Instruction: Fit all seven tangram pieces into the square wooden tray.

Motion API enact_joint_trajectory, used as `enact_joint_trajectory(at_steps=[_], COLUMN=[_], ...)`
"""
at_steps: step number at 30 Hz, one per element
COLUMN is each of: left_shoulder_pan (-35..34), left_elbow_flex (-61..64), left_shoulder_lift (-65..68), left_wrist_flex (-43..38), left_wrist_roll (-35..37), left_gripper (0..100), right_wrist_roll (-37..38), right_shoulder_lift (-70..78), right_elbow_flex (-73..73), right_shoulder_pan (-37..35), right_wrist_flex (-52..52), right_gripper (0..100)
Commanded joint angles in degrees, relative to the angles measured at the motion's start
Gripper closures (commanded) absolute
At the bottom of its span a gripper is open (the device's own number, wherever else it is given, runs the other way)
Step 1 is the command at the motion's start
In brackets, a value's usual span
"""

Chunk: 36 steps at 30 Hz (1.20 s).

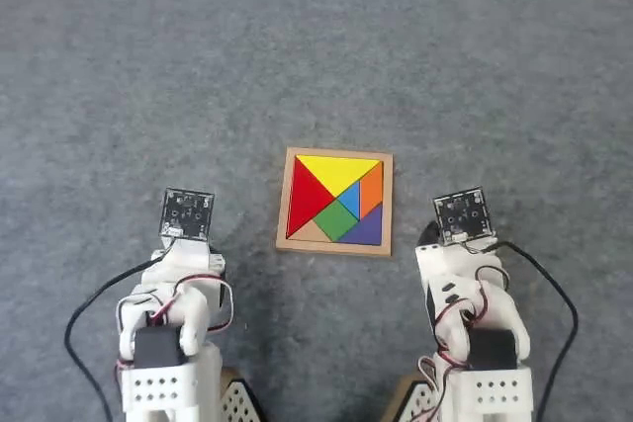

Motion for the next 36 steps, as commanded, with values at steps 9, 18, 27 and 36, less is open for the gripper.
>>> enact_joint_trajectory(at_steps=[9, 18, 27, 36], left_shoulder_pan=[-0.26, -0.26, -0.26, -0.26], left_elbow_flex=[-0.4, -0.4, -0.4, -0.4], left_shoulder_lift=[-1.58, -1.58, -1.58, -1.58], left_wrist_flex=[0.7, 0.7, 0.7, 0.7], left_wrist_roll=[-0.26, -0.26, -0.26, -0.26], left_gripper=[98, 98, 98, 98], right_wrist_roll=[0.79, 0.79, 0.79, 0.79], right_shoulder_lift=[-1.01, -1.01, -0.57, -1.01], right_elbow_flex=[1.05, 1.05, 1.05, 1.05], right_shoulder_pan=[-6.55, -6.64, -6.46, -6.81], right_wrist_flex=[16.22, 15.08, 16.48, 20.26], right_gripper=[97.2, 97.2, 97.5, 97.2])
